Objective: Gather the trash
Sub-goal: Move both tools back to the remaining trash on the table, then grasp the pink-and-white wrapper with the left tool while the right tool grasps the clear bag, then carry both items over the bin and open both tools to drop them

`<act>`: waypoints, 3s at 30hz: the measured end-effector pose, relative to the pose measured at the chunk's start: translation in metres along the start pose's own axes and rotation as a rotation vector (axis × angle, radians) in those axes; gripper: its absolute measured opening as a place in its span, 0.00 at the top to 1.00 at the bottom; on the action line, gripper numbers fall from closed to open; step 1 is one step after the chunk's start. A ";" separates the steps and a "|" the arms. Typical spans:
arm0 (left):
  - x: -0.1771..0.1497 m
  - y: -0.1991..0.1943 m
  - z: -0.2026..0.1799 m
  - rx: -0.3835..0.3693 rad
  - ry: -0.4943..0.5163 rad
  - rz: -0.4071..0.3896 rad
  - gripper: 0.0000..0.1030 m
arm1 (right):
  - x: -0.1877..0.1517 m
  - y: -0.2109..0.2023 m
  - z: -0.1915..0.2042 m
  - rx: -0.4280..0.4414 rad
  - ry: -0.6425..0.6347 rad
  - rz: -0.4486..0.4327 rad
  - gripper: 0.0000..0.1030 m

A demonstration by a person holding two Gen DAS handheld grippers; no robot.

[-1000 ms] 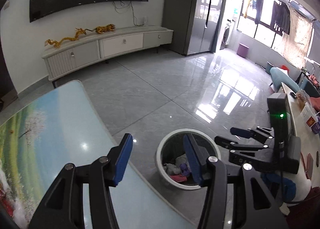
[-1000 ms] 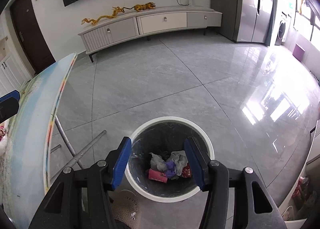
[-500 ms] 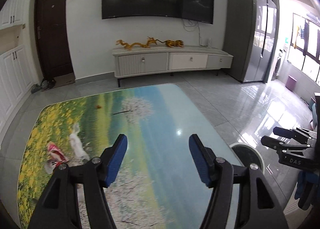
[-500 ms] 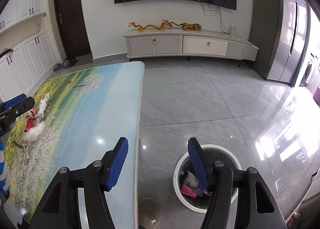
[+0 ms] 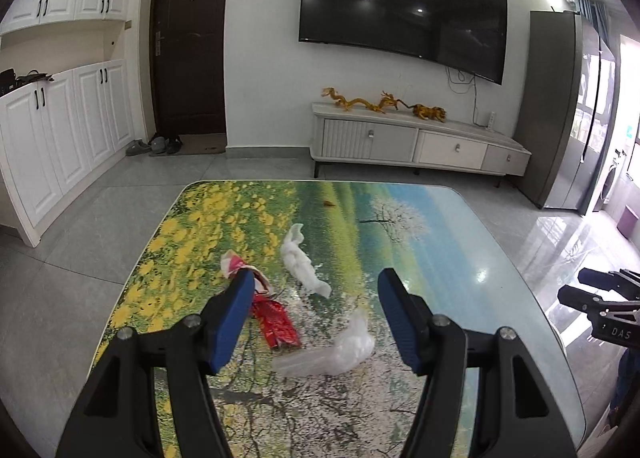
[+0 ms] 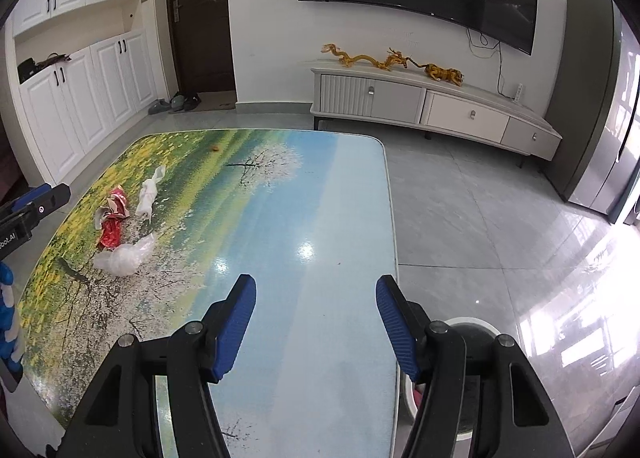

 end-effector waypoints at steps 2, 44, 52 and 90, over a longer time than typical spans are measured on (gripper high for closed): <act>-0.004 -0.004 0.009 0.014 -0.012 -0.012 0.40 | 0.001 0.000 0.009 -0.001 -0.007 0.003 0.41; -0.006 0.075 0.135 -0.121 -0.163 0.195 0.40 | 0.039 0.103 0.174 0.234 -0.221 0.185 0.39; 0.027 0.124 0.103 -0.134 -0.124 0.252 0.40 | 0.054 0.123 0.182 0.304 -0.198 0.203 0.39; 0.010 0.051 0.015 -0.259 -0.144 0.109 0.73 | -0.017 0.036 0.011 0.167 0.004 0.059 0.77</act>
Point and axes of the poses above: each gripper's, at about its wrist camera, not at the fingertips, and y roughly the way its jaws point, z to its left, x to its top, the point moved 2 cm from there along y, roughly the way its jaws point, and after that the axes turned 14 degrees about z, right-handed, at the moved point
